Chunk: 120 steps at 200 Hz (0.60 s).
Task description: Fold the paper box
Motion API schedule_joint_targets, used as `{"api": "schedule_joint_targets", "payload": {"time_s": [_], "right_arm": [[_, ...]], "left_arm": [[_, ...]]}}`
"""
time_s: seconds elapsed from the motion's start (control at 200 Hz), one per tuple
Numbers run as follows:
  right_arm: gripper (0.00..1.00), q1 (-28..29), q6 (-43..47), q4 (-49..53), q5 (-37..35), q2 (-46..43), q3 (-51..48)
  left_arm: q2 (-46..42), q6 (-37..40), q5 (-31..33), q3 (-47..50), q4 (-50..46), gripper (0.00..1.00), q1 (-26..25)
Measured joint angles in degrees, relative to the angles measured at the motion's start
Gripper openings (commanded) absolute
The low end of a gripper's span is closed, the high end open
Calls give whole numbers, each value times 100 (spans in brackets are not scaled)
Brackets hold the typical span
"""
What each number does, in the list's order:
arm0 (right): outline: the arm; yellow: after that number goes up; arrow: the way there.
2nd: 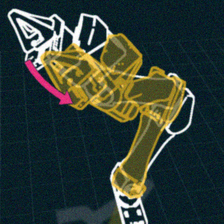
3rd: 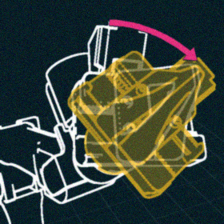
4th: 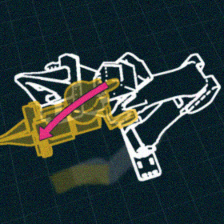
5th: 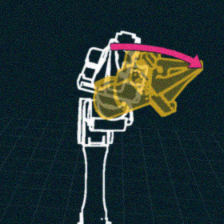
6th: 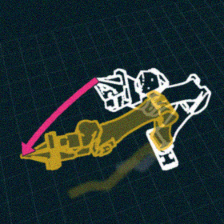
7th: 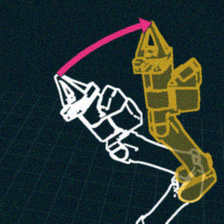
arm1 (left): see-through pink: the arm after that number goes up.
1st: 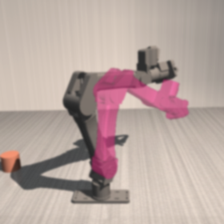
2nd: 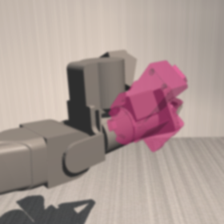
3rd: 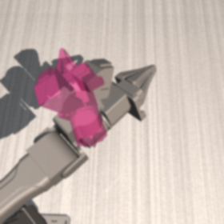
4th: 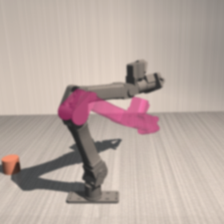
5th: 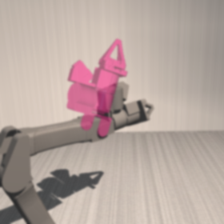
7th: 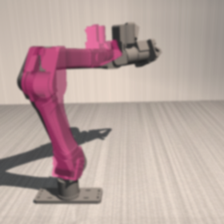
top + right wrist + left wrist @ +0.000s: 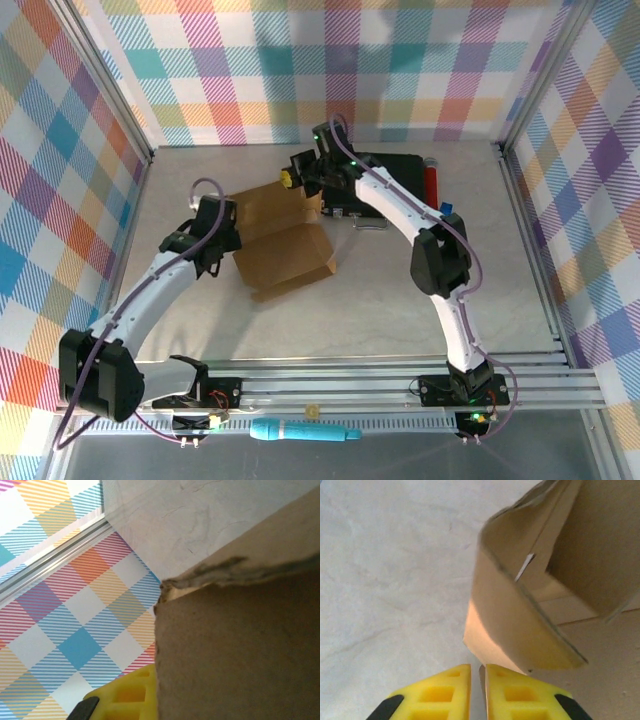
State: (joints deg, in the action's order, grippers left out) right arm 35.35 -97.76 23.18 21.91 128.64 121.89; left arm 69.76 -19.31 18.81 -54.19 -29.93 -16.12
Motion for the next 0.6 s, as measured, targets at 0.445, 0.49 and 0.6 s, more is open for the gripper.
{"api": "schedule_joint_targets", "payload": {"time_s": [0.445, 0.49, 0.6], "right_arm": [[0, 50, 984, -387, 39, 660, 348], [0, 37, 1062, -407, 81, 669, 363], [0, 20, 1169, -393, 203, 811, 549]], "left_arm": [[-940, -63, -1823, 190, -321, 62, 1078], [-887, -7, -1915, 146, -348, 63, 1147], [-599, 205, -2249, -55, -457, 66, 1182]]}}
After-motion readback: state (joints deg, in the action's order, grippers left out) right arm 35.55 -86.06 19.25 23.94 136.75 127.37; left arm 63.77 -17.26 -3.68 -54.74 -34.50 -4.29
